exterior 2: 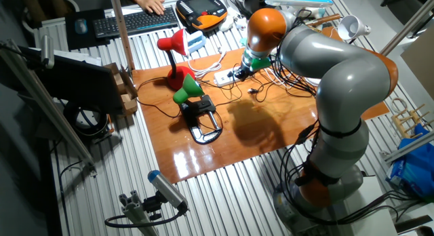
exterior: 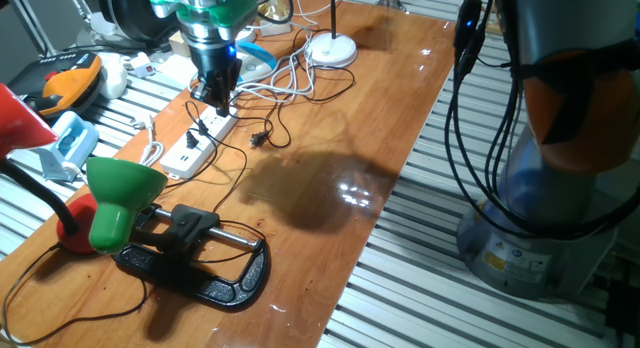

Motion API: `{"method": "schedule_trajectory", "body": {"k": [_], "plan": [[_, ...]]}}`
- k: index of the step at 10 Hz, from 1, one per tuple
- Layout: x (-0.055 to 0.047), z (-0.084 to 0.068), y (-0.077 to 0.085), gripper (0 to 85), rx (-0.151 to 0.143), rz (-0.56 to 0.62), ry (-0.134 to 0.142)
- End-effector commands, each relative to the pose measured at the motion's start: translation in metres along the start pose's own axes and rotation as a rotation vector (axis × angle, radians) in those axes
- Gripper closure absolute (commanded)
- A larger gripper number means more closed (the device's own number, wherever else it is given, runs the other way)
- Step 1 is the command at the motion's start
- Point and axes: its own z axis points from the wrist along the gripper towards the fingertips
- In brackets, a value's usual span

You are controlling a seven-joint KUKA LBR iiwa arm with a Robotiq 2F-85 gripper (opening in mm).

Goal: Plug in the power cord of the desk lamp, turn on the socket, and light up the desk lamp

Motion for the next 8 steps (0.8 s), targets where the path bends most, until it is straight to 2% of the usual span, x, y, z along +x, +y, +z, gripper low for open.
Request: {"method": "schedule_trajectory", "body": {"k": [1,2,3,4,6,7,8], "plan": [[0.0,0.0,0.0,85.0,0.01,0.006,0.0],[0.0,0.0,0.0,85.0,-0.003,0.001,0.026],[0.0,0.0,0.0,85.0,-0.023,-0.007,0.069],[0.003,-0.002,-0.001,85.0,-0.019,-0.023,0.095],[0.02,-0.014,-0.01,85.0,-0.03,-0.042,0.107],[0.027,-0.018,-0.011,85.0,-0.027,-0.044,0.099],[0.033,-0.019,-0.011,85.0,-0.017,-0.038,0.073]]}}
